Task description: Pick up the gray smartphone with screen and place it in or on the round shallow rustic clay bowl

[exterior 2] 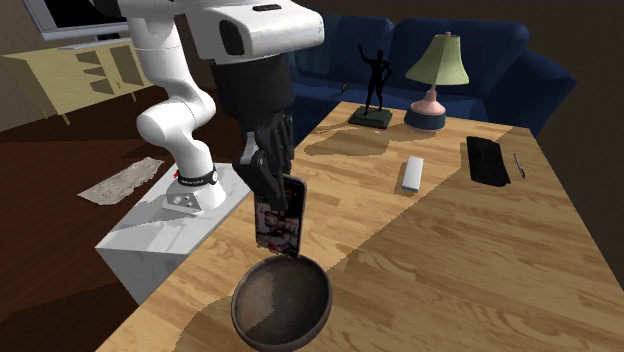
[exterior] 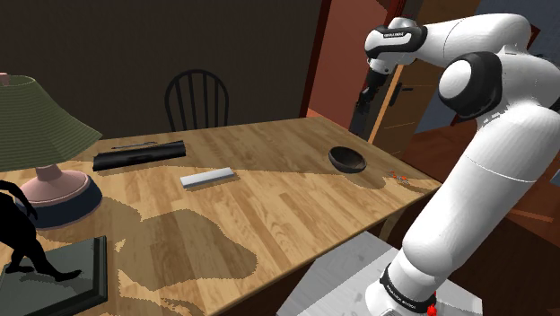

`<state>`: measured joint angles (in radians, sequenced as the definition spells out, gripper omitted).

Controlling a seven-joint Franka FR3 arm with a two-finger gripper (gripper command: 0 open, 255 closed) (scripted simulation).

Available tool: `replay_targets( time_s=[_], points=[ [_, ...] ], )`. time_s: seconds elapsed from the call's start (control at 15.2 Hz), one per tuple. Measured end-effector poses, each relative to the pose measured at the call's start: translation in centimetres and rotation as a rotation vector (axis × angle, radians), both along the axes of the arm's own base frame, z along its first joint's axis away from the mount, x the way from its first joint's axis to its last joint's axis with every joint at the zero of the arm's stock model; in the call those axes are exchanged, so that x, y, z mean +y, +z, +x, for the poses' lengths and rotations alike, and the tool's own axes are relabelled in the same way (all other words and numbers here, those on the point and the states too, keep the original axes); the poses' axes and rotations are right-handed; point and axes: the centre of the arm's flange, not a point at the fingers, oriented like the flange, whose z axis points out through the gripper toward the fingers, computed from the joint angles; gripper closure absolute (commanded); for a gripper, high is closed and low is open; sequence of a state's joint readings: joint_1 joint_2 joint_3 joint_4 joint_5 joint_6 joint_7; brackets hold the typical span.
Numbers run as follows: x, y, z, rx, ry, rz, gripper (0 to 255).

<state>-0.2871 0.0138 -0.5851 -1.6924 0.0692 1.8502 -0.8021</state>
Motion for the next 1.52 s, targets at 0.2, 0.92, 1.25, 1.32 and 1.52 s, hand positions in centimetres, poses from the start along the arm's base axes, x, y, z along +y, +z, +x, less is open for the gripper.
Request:
replay_targets(
  time_s=[0.2, 0.92, 1.25, 1.32, 1.52],
  points=[
    [-0.3, -1.4, 0.0, 0.0, 0.001, 0.0, 255],
    [-0.1, -7.2, 0.0, 0.0, 0.001, 0.0, 255],
    [-0.3, -9.9, 0.0, 0.0, 0.001, 0.0, 255],
    [-0.2, -10.5, 0.0, 0.0, 0.001, 0.0, 255],
    [-0.2, -11.1, 0.0, 0.0, 0.001, 0.0, 255]
  ],
)
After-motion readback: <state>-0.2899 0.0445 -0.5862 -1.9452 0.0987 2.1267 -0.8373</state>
